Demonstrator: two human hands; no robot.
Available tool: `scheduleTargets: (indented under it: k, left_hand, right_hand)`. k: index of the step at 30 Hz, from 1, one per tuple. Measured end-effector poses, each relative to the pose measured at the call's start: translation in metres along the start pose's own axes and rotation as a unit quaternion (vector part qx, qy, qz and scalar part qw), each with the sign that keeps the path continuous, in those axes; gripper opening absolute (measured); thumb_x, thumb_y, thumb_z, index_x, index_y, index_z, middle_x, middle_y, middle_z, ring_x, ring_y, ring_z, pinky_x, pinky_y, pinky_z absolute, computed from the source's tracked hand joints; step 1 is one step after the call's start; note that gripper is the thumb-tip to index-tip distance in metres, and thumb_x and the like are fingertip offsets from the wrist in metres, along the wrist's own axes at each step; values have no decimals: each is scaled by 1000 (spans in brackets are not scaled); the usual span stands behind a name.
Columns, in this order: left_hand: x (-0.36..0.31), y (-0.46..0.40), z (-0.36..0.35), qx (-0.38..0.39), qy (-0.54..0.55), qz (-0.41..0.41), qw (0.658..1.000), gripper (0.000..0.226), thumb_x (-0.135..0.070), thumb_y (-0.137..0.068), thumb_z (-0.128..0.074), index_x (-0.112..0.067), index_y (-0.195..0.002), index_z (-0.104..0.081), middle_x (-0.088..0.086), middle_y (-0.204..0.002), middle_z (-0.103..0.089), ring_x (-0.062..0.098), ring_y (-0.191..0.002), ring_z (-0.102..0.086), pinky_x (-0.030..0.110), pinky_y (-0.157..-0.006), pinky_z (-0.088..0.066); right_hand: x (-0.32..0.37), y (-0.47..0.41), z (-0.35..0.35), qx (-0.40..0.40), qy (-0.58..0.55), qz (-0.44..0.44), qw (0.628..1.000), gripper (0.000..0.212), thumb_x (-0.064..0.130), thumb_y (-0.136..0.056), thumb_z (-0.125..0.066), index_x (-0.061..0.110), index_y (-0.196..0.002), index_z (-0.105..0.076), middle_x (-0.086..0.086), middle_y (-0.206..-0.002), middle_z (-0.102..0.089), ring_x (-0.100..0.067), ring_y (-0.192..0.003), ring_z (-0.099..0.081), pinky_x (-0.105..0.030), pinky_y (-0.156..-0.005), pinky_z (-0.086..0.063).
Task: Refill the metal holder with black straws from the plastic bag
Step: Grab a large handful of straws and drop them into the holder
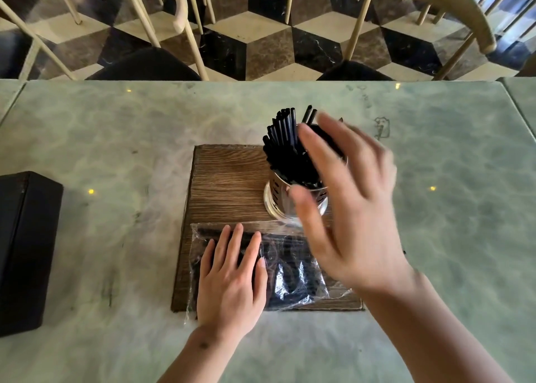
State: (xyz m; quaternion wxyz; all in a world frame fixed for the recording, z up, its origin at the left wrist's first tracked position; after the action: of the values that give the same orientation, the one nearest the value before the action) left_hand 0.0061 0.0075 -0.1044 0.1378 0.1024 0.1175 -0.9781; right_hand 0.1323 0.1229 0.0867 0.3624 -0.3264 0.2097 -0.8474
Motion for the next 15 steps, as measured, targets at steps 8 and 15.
scheduleTargets:
  k: [8,15]
  left_hand:
    - [1,-1,0,13,-11,5,1000,53,-40,-110,-29,-19,-145,-61,15,-156,-54,34,-150,-45,55,-122,-34]
    - [2,1,-2,14,-11,3,1000,50,-38,-109,-33,-18,-145,-61,15,-156,-53,34,-151,-43,54,-123,-33]
  right_hand:
    - [-96,119,-14,220,154,-199,942,33,1,-77,-80,12,-107,-71,-5,-108,-65,-35,-99,-59,-51,-80,-52]
    - [-126,131,-23,288,172,-218,917,35,15,-77,-86,17,-104,-64,0,-99,-65,-32,-96,-63,-45,-80,-44]
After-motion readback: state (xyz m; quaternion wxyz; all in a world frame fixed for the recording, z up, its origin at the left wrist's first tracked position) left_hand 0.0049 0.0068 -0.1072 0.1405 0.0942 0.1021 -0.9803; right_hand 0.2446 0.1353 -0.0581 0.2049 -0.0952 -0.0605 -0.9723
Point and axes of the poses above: each hand's wrist, its own y-axis away from the middle knuckle, its own z-axis out of the back of the hand, x = y × z, the point moved 8 cm from there along -y, towards the middle knuckle
